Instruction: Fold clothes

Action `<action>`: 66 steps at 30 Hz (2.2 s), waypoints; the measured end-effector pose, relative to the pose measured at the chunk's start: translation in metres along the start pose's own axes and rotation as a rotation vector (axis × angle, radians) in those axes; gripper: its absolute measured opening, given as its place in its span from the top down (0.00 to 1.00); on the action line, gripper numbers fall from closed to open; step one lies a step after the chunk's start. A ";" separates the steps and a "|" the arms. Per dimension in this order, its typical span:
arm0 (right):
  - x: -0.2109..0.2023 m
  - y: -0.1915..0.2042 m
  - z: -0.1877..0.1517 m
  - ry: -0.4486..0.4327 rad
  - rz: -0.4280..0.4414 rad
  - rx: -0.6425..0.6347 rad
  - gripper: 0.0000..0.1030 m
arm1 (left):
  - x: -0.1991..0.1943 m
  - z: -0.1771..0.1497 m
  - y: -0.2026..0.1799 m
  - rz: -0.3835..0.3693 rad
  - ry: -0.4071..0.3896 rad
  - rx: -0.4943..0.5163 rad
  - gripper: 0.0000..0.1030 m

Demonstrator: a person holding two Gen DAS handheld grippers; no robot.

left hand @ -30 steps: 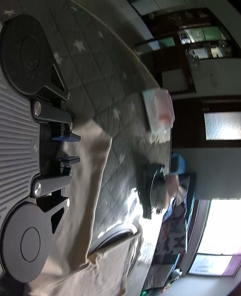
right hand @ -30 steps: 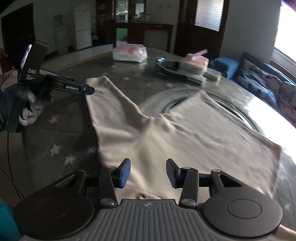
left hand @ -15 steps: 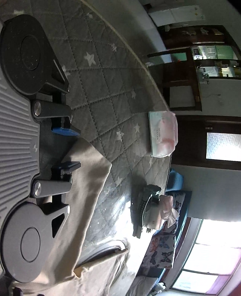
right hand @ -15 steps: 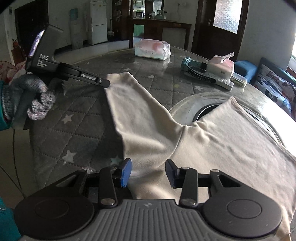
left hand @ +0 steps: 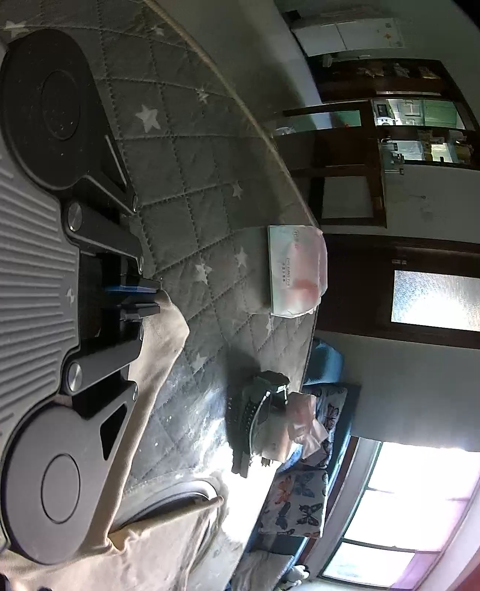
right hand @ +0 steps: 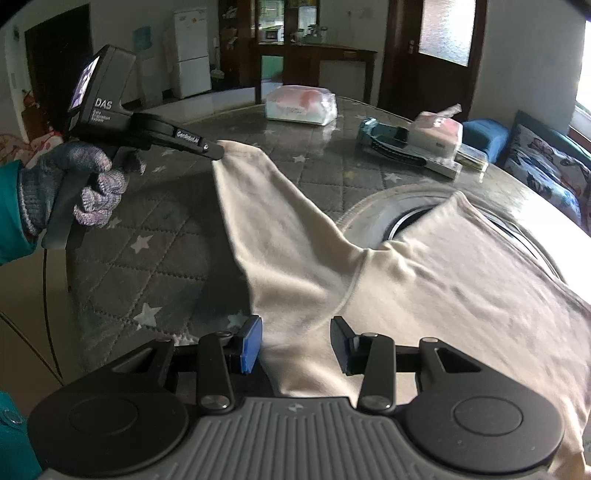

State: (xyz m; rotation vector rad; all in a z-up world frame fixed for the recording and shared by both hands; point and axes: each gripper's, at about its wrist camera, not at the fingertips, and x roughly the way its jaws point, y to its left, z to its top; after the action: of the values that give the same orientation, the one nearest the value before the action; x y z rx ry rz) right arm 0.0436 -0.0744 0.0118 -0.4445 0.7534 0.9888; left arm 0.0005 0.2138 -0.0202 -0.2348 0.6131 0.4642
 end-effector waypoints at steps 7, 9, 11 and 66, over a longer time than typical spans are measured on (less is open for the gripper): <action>-0.001 -0.009 -0.008 0.011 -0.014 0.040 0.61 | -0.012 0.010 -0.009 -0.027 -0.027 -0.007 0.94; 0.002 -0.007 -0.009 0.015 -0.009 0.036 0.61 | -0.021 0.017 -0.015 -0.048 -0.054 -0.003 0.94; 0.004 -0.006 -0.009 0.016 -0.008 0.031 0.61 | -0.036 0.024 -0.025 -0.088 -0.088 0.008 0.94; -0.040 -0.112 -0.062 -0.003 -0.175 0.420 0.89 | -0.070 -0.067 -0.115 -0.442 0.071 0.461 0.51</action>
State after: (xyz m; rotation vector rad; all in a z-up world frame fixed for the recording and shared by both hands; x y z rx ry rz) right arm 0.1055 -0.1929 0.0005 -0.1397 0.8781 0.6451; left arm -0.0276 0.0659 -0.0230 0.0563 0.6978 -0.1169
